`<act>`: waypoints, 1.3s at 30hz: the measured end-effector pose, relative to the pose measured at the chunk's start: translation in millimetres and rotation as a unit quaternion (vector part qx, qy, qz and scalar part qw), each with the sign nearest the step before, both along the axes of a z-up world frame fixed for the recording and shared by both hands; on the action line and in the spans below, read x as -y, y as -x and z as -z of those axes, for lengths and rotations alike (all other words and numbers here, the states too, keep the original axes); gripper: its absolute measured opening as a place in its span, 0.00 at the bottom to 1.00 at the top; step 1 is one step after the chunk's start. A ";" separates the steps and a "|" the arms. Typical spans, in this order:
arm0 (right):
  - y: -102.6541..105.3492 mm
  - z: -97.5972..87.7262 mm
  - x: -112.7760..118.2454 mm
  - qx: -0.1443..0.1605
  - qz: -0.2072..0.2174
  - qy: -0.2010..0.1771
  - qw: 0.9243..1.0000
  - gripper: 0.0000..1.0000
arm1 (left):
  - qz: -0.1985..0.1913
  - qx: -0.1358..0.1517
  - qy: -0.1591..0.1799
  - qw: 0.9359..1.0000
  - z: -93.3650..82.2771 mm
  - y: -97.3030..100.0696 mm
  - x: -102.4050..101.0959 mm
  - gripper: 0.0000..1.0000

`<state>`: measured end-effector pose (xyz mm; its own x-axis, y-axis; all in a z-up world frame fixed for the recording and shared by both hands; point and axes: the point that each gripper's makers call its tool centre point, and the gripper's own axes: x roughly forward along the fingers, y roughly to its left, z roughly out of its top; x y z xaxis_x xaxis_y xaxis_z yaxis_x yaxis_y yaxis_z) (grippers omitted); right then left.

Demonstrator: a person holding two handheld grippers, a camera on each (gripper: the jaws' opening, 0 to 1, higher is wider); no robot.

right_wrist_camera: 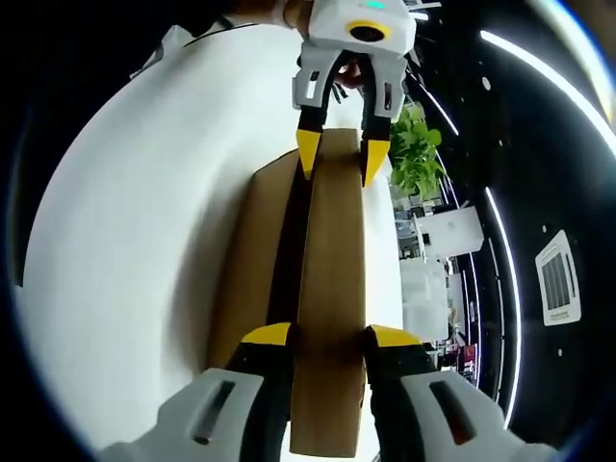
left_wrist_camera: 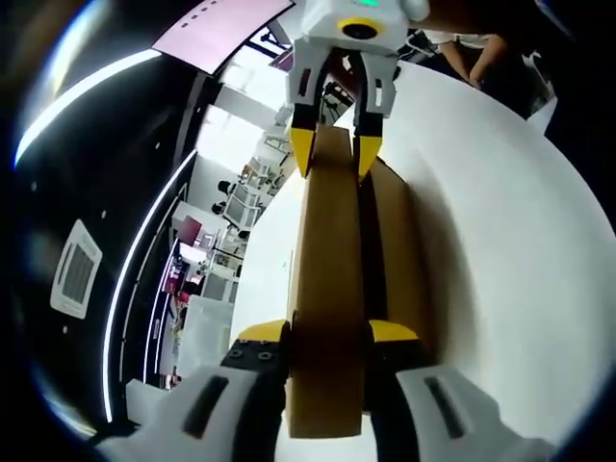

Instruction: Operate the shoe box by opening the lid, removing the specified soft item, and placing it in the target area until the item is outside and the box remains undamaged.

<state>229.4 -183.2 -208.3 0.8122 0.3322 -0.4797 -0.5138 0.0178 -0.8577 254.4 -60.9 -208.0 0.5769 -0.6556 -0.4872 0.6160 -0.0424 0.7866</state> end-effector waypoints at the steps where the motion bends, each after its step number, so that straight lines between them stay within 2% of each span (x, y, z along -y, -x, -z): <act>1: -0.2 -0.2 0.0 0.000 0.000 0.000 1.000 0.29 | 0.001 0.000 -0.001 1.000 -0.1 -0.1 0.0 0.31; 10: -2.3 -6.0 0.6 -0.003 -0.001 0.000 1.000 0.28 | 0.007 -0.013 0.003 1.000 -4.9 -2.0 0.7 0.31; 39: -4.7 -9.5 1.0 -0.004 -0.008 -0.003 1.000 0.29 | 0.012 -0.018 0.001 1.000 -9.0 -3.0 1.2 0.31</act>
<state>234.1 -184.2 -198.8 0.8025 0.3491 -0.4839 -0.5210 0.0148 -0.8534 257.4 -62.2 -199.1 0.5435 -0.6694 -0.5065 0.6432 -0.0557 0.7637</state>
